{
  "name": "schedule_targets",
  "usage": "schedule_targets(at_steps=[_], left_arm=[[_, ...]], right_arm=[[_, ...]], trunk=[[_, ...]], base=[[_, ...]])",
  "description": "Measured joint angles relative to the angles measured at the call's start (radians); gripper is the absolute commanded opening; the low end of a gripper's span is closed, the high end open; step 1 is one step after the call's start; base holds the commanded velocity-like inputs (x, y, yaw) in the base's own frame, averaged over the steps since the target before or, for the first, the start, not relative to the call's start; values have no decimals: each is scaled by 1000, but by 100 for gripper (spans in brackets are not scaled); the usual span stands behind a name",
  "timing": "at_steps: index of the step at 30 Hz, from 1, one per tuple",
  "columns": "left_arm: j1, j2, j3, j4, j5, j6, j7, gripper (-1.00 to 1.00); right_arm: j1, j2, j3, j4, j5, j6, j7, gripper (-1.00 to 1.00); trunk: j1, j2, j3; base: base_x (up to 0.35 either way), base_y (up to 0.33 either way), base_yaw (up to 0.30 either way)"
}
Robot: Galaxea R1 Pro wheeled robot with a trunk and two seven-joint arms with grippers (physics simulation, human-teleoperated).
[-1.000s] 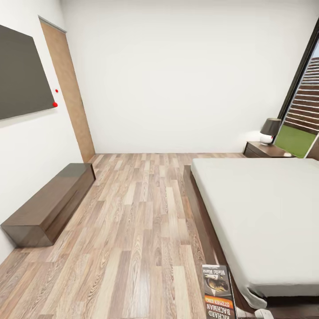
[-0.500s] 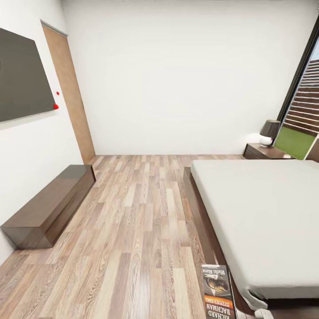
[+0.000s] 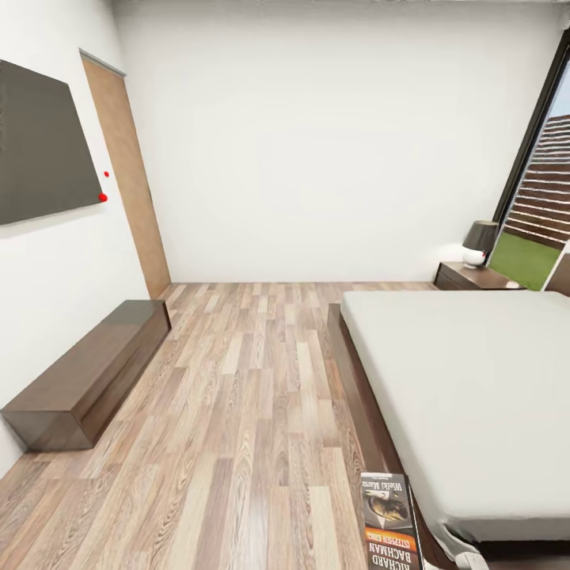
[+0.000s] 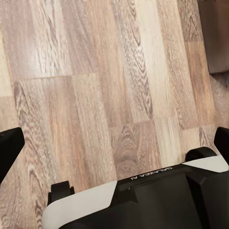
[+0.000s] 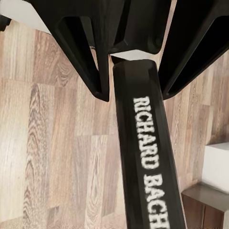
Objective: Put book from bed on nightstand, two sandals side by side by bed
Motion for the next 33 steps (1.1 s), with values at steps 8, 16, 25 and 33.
schedule_targets(at_steps=[8,16,25,33], left_arm=[[0,0,0,0,0,0,0,100],[0,0,0,0,0,0,0,100],[0,0,0,0,0,0,0,100],[0,0,0,0,0,0,0,100]], right_arm=[[0,0,0,0,0,0,0,-100],[0,0,0,0,0,0,-1,-100],[0,0,0,0,0,0,-3,-100],[0,0,0,0,0,0,-4,-100]], trunk=[[0,0,13],[0,0,25],[0,0,40],[0,0,52]], base=[[0,0,0],[0,0,0],[0,0,0],[0,0,0]])
